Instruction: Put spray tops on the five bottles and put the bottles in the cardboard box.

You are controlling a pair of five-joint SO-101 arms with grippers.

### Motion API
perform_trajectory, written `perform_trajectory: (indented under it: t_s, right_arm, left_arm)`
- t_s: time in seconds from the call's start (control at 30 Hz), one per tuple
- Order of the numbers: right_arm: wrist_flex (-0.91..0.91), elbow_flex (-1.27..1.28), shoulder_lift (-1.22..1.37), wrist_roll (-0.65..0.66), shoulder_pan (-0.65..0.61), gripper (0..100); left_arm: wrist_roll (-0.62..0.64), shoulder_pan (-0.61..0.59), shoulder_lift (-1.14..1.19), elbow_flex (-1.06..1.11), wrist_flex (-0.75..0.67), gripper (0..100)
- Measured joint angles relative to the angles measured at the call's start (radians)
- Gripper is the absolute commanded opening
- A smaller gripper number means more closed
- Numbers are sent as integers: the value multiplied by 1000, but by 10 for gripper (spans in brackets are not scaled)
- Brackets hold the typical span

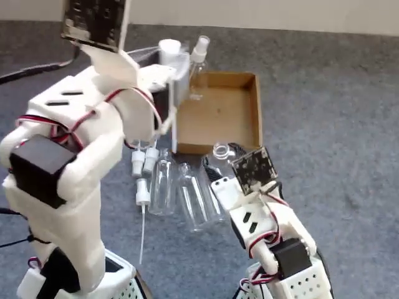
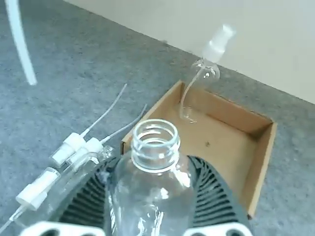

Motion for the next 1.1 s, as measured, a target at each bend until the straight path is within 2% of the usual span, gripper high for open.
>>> perform_trajectory:
  t_s: [0.1,0.3,0.63,1.1]
  right_arm:
    - [-17,74,-72,-5,-5,5]
    - [-23,91,-184,-5,-3,5]
    - [-23,114,-226,-5,-5,5]
    - [-23,152,-227,-5,-5,4]
  left_arm:
    - [0,57,0,0,-2,16]
    - [0,89,0,6,-87,14]
    - [0,152,2,272,-341,14]
    - [0,190,-48,284,-374,14]
